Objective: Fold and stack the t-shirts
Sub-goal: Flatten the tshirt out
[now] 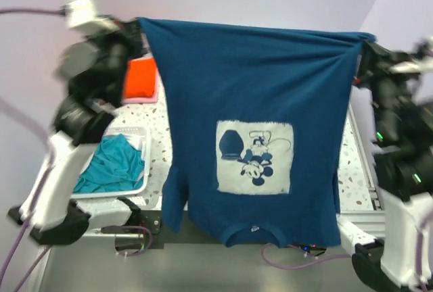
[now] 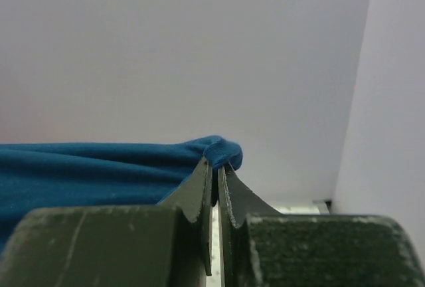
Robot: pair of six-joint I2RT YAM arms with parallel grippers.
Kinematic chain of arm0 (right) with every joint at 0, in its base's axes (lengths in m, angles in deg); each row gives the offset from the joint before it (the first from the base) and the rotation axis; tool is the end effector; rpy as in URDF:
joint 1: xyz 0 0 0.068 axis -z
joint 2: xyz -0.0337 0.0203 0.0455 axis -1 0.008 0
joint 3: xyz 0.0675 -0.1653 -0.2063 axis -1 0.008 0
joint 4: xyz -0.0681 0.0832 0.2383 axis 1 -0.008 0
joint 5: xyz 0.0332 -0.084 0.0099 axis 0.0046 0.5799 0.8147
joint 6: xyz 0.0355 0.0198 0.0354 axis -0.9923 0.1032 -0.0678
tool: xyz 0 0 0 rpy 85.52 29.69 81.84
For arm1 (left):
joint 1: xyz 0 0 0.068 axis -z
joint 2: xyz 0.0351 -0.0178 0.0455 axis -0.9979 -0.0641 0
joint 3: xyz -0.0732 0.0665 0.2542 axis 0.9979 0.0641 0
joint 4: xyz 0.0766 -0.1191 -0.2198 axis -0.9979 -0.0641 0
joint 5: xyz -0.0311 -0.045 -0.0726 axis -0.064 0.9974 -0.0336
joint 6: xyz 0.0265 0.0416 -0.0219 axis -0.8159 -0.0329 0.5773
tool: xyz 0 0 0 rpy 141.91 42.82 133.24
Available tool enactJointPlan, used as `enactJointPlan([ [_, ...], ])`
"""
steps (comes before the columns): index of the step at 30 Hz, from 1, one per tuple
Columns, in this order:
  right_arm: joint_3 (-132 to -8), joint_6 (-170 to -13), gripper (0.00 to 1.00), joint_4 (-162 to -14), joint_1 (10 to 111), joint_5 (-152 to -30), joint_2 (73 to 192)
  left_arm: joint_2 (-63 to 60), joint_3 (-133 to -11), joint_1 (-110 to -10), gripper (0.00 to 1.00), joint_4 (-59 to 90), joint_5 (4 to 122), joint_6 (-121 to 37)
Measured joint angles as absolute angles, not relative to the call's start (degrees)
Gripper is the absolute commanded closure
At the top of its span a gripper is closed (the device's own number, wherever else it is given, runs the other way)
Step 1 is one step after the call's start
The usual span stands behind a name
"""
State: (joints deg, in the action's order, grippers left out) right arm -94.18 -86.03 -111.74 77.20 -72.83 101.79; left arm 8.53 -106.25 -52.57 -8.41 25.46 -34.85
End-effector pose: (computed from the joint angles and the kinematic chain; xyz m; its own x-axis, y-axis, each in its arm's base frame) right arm 0.0637 0.0073 0.5886 0.4146 0.1175 -0.9024 -0.0609 0.9930 0.1013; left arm 0.1423 -0.0741 0.5918 0.2142 -0.4871 -0.8467 0.1791 0.8717 -0.4562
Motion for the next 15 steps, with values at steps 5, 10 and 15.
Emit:
enactJointPlan([
  [5,-82.9,-83.9,1.0,-106.1,77.4,-62.5,113.2,-10.8,-103.8,-54.6,0.99,-5.8,17.7,-36.4],
  [10,-75.3,-85.7,0.62,-103.4,78.8,-58.1,133.1,-42.3,-116.6,-59.3,0.0,-13.0,19.3,-35.4],
  [15,-78.6,-88.5,0.01,-108.1,80.5,-56.2,153.0,-63.7,-127.0,-61.2,0.0,-22.2,23.4,-33.4],
])
